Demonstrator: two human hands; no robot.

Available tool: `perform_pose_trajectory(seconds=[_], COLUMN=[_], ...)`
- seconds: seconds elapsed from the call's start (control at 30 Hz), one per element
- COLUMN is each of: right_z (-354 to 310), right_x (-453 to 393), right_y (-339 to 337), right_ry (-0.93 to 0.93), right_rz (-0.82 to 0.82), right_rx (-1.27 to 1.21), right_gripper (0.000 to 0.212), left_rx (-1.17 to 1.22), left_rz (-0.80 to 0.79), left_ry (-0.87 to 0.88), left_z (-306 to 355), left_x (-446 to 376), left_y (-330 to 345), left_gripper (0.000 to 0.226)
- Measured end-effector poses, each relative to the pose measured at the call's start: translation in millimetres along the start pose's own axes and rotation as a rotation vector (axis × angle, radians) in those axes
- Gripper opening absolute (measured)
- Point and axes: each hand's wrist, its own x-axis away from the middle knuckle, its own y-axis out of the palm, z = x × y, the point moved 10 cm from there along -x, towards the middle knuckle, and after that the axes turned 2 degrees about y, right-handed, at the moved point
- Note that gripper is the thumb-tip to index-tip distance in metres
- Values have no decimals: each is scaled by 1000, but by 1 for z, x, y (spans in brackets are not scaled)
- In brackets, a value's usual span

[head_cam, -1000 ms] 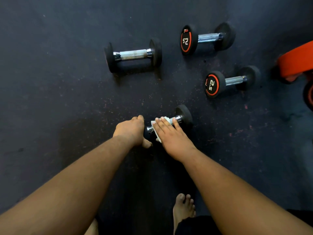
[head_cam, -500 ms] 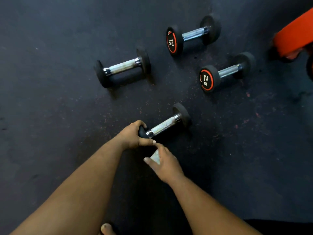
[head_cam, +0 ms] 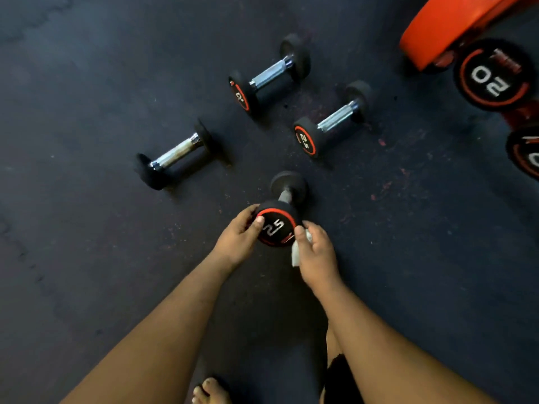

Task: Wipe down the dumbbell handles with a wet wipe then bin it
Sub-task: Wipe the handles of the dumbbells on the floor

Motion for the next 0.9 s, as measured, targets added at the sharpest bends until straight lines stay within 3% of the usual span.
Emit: perform_pose_trajectory(seconds=[0.1,0.33,0.53,0.7,0.9], right_z=[-8,0,-6,-65,-144], right_x=[-21,-33,-22,13,46], right_y=[-32,-18,-36,-64,1], right_ry=[73,198,229,160,101], right_rz=[28,-183,-65,83,-42], right_rx=[-84,-100,-89,-120,-74], right_gripper=[39,37,21,20,30], left_rx=[-135,-194,-207,-176,-120], left_rz=[8,37,45,50,32], left_ry=[23,-84,-135,-228,-253], left_z=[36,23,31,58,61], left_x=[-18,-21,-12,27,56], left_y=[13,12,10,-28,-106], left_gripper=[40,37,46,63,60])
